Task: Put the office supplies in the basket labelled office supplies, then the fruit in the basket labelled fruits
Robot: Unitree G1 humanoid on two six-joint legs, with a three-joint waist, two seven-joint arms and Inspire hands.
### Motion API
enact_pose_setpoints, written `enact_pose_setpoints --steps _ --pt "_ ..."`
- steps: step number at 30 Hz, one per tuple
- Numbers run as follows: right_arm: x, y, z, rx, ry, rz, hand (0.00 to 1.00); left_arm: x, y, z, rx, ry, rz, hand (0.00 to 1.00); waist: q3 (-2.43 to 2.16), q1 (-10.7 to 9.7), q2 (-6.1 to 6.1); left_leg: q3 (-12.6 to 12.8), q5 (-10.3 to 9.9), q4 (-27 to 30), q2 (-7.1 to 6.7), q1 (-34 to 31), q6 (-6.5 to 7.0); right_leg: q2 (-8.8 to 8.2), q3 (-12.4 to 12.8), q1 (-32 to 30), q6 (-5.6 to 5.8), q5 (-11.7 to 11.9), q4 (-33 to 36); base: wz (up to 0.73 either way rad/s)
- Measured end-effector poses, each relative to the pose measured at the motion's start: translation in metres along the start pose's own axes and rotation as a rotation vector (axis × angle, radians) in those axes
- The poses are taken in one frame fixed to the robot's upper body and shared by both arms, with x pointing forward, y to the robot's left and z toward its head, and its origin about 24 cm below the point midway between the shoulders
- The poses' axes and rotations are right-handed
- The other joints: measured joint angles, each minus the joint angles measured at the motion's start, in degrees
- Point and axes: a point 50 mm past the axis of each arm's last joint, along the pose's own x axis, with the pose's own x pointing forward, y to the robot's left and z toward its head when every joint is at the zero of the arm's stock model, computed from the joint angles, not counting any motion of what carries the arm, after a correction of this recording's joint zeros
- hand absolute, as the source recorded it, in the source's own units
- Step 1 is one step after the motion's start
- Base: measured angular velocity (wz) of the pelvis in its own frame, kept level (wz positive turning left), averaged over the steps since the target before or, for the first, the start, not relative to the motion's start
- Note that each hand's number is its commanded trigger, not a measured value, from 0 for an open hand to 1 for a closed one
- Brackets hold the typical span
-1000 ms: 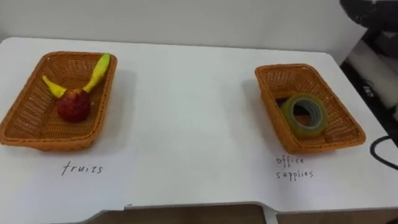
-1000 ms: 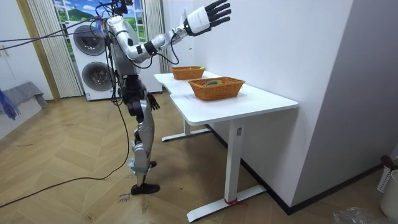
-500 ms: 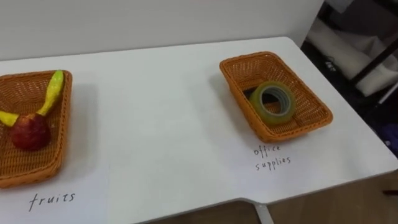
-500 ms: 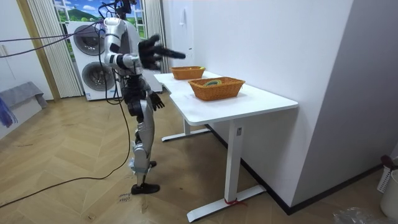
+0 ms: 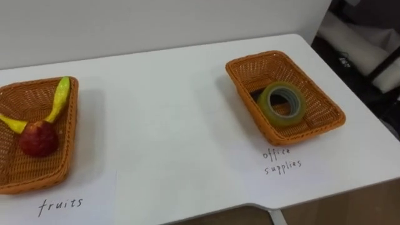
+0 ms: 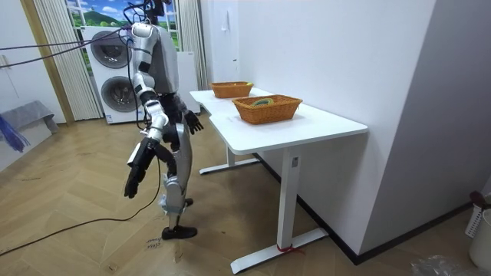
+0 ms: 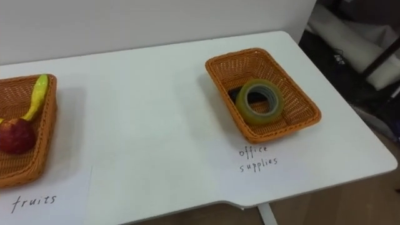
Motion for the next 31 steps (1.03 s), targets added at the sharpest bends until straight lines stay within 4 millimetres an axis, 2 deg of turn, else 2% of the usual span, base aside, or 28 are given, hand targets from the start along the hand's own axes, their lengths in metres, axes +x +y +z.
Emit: enact_pose_setpoints --steps 5,8,10,11,13,16,18,22,25,31 --pt "0.008 -0.025 -0.043 -0.066 0.174 -0.021 0.0 -0.003 -0.007 -0.008 -0.018 0.04 -0.046 0.0 -0.2 0.2 0.26 -0.8 -0.1 0.1 -0.17 -0.4 0.01 -0.12 -0.2 0.2 0.07 -0.1 -0.1 0.04" --pt "0.005 -0.028 -0.067 -0.241 0.237 0.107 0.0 -0.003 -0.009 -0.011 0.021 0.053 -0.091 0.0 -0.15 0.8 0.14 -1.0 -0.1 0.5 -0.35 -0.2 0.02 -0.39 -0.8 0.4 0.16 -0.1 -0.1 0.03" --pt "-0.001 -0.022 -0.081 -0.518 0.21 0.285 0.0 -0.002 -0.009 -0.008 0.024 0.052 -0.087 0.0 -0.09 3.0 0.02 -0.8 -0.1 0.5 -0.45 0.3 0.09 -0.53 -0.4 0.1 0.27 -0.5 0.0 -0.06" --pt "-0.003 -0.019 -0.083 -0.59 0.197 0.336 0.0 -0.001 -0.009 -0.007 0.024 0.053 -0.086 0.0 -0.07 3.7 0.05 -0.7 -0.1 0.5 -0.46 0.2 0.13 -0.53 -0.3 0.0 0.27 -0.5 0.0 -0.07" --pt "-0.014 -0.005 -0.093 -0.867 0.14 0.522 0.0 0.0 -0.009 -0.004 0.037 0.051 -0.08 0.0 0.04 6.0 -0.02 -0.7 -0.2 0.6 -0.46 0.2 0.24 -0.53 -0.2 -0.1 0.28 -0.5 0.0 -0.02" --pt "-0.029 0.015 -0.1 -1.093 0.068 0.707 0.0 0.0 -0.011 -0.005 0.052 0.057 -0.076 0.0 0.11 8.1 -0.23 -1.1 -0.4 0.7 -0.48 0.1 0.34 -0.52 -0.5 0.1 0.37 -0.3 0.0 0.05" --pt "-0.038 0.029 -0.102 -1.183 0.017 0.785 0.0 -0.001 -0.012 -0.008 0.056 0.068 -0.072 0.0 0.04 8.5 -0.1 -1.8 -0.5 0.7 -0.6 -0.1 0.35 -0.57 -0.9 0.3 0.38 -0.3 -0.2 0.14" --pt "-0.047 0.042 -0.101 -1.361 -0.121 0.856 0.0 -0.002 -0.015 -0.01 0.076 0.073 -0.08 0.0 0.08 9.8 0.12 -2.3 -0.6 0.6 -0.6 0.1 0.26 -0.53 -1.7 1.0 0.4 -0.3 -0.3 0.1" --pt "-0.054 0.05 -0.101 -1.406 -0.194 0.883 0.0 -0.003 -0.018 -0.009 0.068 0.071 -0.077 0.0 0.08 9.9 0.28 -2.5 -0.6 0.6 -0.6 -0.3 0.25 -0.52 -1.9 0.9 0.4 -0.3 -0.5 0.04" --pt "-0.057 0.05 -0.105 -1.435 -0.232 0.888 0.0 -0.002 -0.018 -0.007 0.056 0.065 -0.058 0.0 0.24 10.9 -0.01 -3.2 -0.7 0.5 -0.67 -0.6 0.17 -0.52 -2.8 1.6 0.4 -0.3 -0.9 0.05"
